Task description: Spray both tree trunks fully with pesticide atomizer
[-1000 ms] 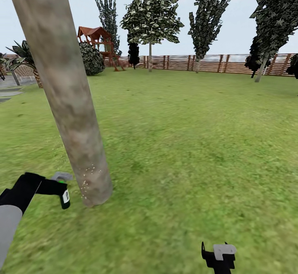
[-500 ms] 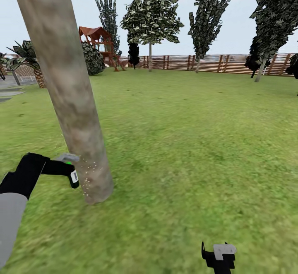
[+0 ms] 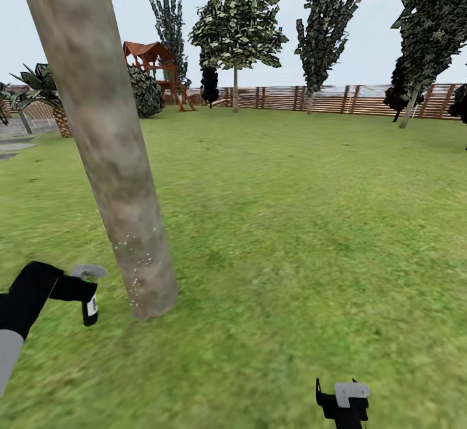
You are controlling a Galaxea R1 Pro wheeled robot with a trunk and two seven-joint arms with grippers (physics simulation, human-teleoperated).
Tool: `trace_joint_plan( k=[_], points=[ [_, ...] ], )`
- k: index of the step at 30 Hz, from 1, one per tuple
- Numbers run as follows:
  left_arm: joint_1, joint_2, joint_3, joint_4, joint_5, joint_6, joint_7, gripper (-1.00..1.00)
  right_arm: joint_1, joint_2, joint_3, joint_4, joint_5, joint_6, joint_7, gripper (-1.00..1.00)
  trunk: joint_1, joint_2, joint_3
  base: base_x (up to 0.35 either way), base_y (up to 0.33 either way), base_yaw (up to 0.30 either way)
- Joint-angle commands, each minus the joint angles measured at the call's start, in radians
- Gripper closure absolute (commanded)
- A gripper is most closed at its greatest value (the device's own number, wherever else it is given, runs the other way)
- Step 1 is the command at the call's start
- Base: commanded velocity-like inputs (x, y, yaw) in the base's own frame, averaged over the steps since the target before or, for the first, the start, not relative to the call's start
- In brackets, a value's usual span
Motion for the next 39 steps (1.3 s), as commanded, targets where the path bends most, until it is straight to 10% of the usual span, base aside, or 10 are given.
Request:
trace_joint_plan(
  k=[1, 7, 11, 19, 24, 29, 36, 39],
  points=[
    [0.006, -0.003, 0.003, 0.01, -0.003, -0.004, 0.001, 1.0, -0.001, 0.0, -0.005, 0.002, 0.011, -0.002, -0.006, -1.0, 0.0, 0.0, -0.001, 0.0, 0.0, 0.0],
    [0.02, -0.064, 0.019, 0.17, 0.005, -0.074, 0.096, 1.0, -0.001, 0.0, -0.004, 0.002, 0.011, -0.002, -0.006, -1.0, 0.0, 0.0, -0.001, 0.006, -0.004, 0.0],
    [0.02, -0.065, 0.105, 0.223, 0.039, -0.092, 0.144, 1.0, -0.001, 0.0, -0.004, 0.002, 0.011, -0.002, -0.006, -1.0, 0.0, 0.0, -0.001, 0.221, -0.101, 0.0],
    [0.039, -0.073, 0.117, 0.281, 0.042, -0.096, 0.285, 1.0, -0.001, 0.0, -0.003, 0.002, 0.012, -0.002, -0.005, -1.0, 0.0, 0.0, -0.001, 0.236, 0.03, 0.0],
    [0.054, -0.074, 0.191, 0.449, 0.112, -0.275, 0.334, 1.0, -0.001, 0.0, -0.003, 0.003, 0.012, -0.002, -0.005, -1.0, 0.0, 0.0, -0.001, 0.008, 0.001, 0.0],
    [0.054, -0.078, 0.22, 0.515, 0.135, -0.3, 0.375, 1.0, -0.001, 0.0, -0.003, 0.003, 0.013, -0.002, -0.005, -1.0, 0.0, 0.0, -0.001, 0.0, -0.024, 0.166],
    [0.054, -0.179, 0.219, 0.515, 0.136, -0.304, 0.549, 1.0, -0.001, 0.0, -0.004, 0.002, 0.012, -0.002, -0.005, -1.0, 0.0, 0.0, -0.001, 0.0, -0.248, 0.145],
    [0.054, -0.184, 0.222, 0.516, 0.139, -0.303, 0.554, 1.0, -0.001, -0.001, -0.004, 0.002, 0.012, -0.002, -0.006, -1.0, 0.0, 0.0, -0.001, 0.002, -0.276, 0.0]
  ],
)
